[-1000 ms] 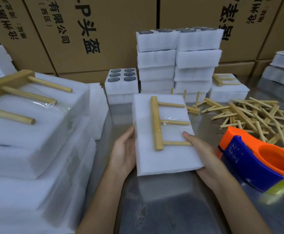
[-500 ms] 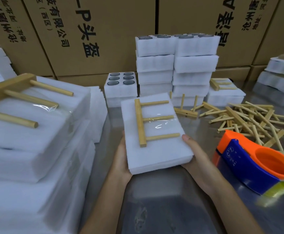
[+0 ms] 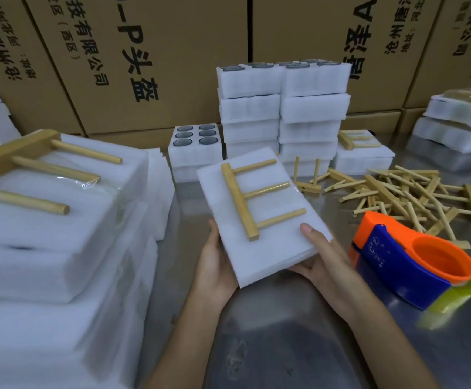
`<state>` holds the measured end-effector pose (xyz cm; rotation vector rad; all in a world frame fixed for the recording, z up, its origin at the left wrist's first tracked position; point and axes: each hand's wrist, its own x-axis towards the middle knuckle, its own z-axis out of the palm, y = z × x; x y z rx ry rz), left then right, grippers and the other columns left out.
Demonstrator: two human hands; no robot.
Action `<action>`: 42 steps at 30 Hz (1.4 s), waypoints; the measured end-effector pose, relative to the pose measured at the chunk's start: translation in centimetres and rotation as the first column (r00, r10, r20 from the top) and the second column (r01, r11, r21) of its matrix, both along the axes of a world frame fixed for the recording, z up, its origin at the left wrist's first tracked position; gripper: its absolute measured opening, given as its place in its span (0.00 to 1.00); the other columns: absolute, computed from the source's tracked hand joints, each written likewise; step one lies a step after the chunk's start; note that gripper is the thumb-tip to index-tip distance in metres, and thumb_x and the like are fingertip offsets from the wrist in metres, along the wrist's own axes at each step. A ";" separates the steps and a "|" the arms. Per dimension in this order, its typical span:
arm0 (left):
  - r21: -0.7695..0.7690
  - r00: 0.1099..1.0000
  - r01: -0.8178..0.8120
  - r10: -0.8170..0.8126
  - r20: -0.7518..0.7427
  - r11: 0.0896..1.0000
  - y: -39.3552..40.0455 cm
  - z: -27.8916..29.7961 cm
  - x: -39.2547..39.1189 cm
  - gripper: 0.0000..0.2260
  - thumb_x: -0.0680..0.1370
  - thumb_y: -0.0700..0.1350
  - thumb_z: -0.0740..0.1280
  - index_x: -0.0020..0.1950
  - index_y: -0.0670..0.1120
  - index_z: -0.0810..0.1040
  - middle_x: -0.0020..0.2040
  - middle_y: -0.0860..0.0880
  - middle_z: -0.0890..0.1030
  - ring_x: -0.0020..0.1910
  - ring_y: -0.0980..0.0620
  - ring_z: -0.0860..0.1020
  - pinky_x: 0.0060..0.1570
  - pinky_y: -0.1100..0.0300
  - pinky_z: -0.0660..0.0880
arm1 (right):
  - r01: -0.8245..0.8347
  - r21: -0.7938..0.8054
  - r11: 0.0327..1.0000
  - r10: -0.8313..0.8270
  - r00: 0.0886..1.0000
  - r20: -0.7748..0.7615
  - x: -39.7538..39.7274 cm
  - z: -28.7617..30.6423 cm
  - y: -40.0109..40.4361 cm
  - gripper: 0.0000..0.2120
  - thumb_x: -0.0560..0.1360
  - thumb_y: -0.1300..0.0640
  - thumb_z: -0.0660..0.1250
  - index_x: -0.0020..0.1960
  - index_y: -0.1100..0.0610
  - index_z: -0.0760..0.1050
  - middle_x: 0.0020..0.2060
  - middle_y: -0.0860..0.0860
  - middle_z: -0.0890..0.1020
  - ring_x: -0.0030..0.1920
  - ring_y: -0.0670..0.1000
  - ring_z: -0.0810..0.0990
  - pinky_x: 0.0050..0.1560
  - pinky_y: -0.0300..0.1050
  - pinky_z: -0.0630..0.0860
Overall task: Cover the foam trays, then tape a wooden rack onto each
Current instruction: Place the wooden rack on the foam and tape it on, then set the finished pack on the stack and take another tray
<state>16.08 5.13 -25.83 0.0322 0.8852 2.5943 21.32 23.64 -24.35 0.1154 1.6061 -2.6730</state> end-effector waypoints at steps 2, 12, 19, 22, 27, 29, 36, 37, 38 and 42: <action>0.032 1.000 -0.021 0.021 -0.007 0.999 0.7 0.1 0.4 0.27 0.84 0.61 0.55 0.72 0.44 0.74 0.68 0.41 0.78 0.68 0.40 0.76 0.70 0.40 0.68 | -0.009 -0.190 0.982 0.017 0.999 0.039 1.2 -0.1 -1.3 0.31 0.73 0.45 0.71 0.73 0.51 0.68 0.62 0.55 0.81 0.62 0.56 0.80 0.65 0.58 0.73; -0.275 0.999 -0.021 0.011 -0.037 0.961 4.7 0.7 -0.1 0.21 0.81 0.56 0.61 0.66 0.42 0.76 0.60 0.37 0.79 0.60 0.41 0.77 0.63 0.47 0.72 | 0.315 -0.325 0.892 -0.339 0.941 -0.019 3.3 5.5 -0.5 0.24 0.73 0.52 0.71 0.67 0.48 0.72 0.56 0.51 0.85 0.55 0.54 0.84 0.55 0.55 0.81; -0.679 0.933 -0.359 0.221 -0.285 0.640 10.2 -0.7 -4.1 0.12 0.82 0.37 0.61 0.43 0.47 0.78 0.40 0.45 0.78 0.35 0.52 0.77 0.38 0.57 0.78 | 0.659 -0.232 0.716 -0.681 0.732 -0.022 0.1 11.5 7.7 0.30 0.69 0.47 0.75 0.68 0.47 0.69 0.57 0.48 0.83 0.54 0.50 0.83 0.51 0.50 0.83; -0.792 0.884 -0.467 0.179 -0.432 0.394 11.7 -1.3 -5.5 0.11 0.81 0.41 0.63 0.38 0.49 0.77 0.36 0.45 0.80 0.31 0.46 0.78 0.36 0.53 0.77 | 0.733 -0.276 0.622 -0.742 0.664 0.089 -3.8 12.0 10.5 0.31 0.68 0.49 0.77 0.66 0.49 0.67 0.57 0.51 0.81 0.53 0.53 0.83 0.48 0.54 0.84; -0.845 0.870 -0.493 0.129 -0.476 0.206 12.5 -0.9 -8.4 0.09 0.77 0.47 0.62 0.38 0.48 0.77 0.36 0.47 0.82 0.39 0.40 0.81 0.42 0.46 0.80 | 0.665 -0.278 0.693 -0.644 0.744 0.176 -11.8 12.9 15.6 0.29 0.71 0.45 0.73 0.68 0.50 0.68 0.60 0.53 0.79 0.55 0.57 0.81 0.51 0.60 0.82; -0.840 0.872 -0.490 0.148 -0.467 0.232 12.9 -0.8 -9.2 0.10 0.78 0.47 0.61 0.40 0.47 0.77 0.38 0.46 0.82 0.39 0.38 0.81 0.41 0.41 0.81 | 0.632 -0.269 0.726 -0.596 0.775 0.210 -14.8 12.6 17.5 0.31 0.71 0.42 0.73 0.70 0.50 0.68 0.61 0.54 0.78 0.57 0.58 0.80 0.53 0.61 0.81; -0.778 0.819 -0.573 0.222 -0.529 0.256 13.3 -1.6 -9.9 0.14 0.81 0.41 0.56 0.39 0.46 0.77 0.31 0.45 0.80 0.29 0.46 0.77 0.33 0.43 0.78 | 0.507 -0.125 0.853 -0.446 0.832 0.330 -23.6 11.4 20.9 0.30 0.70 0.39 0.73 0.61 0.57 0.68 0.52 0.59 0.77 0.49 0.61 0.80 0.38 0.58 0.82; -0.771 0.813 -0.580 0.228 -0.535 0.261 13.4 -1.5 -9.9 0.14 0.81 0.41 0.56 0.39 0.46 0.77 0.30 0.45 0.80 0.29 0.47 0.77 0.33 0.44 0.78 | 0.475 -0.021 0.880 -0.438 0.827 0.352 -24.5 10.7 21.1 0.33 0.70 0.36 0.72 0.62 0.57 0.68 0.53 0.59 0.76 0.51 0.61 0.79 0.41 0.58 0.82; -0.768 0.812 -0.583 0.231 -0.536 0.267 13.3 -1.4 -10.0 0.14 0.81 0.41 0.57 0.39 0.47 0.77 0.30 0.45 0.80 0.29 0.47 0.78 0.34 0.44 0.78 | 0.434 0.113 0.894 -0.442 0.814 0.377 -25.1 10.1 21.3 0.35 0.70 0.32 0.69 0.62 0.58 0.68 0.52 0.58 0.76 0.50 0.59 0.80 0.42 0.56 0.82; -0.768 0.812 -0.584 0.202 -0.548 0.263 13.3 -1.5 -10.1 0.13 0.78 0.46 0.57 0.38 0.44 0.76 0.32 0.42 0.79 0.35 0.39 0.78 0.36 0.41 0.77 | 0.276 0.462 0.843 -0.492 0.743 0.454 -25.1 8.8 21.8 0.40 0.69 0.21 0.53 0.47 0.60 0.71 0.33 0.53 0.74 0.30 0.50 0.74 0.25 0.39 0.73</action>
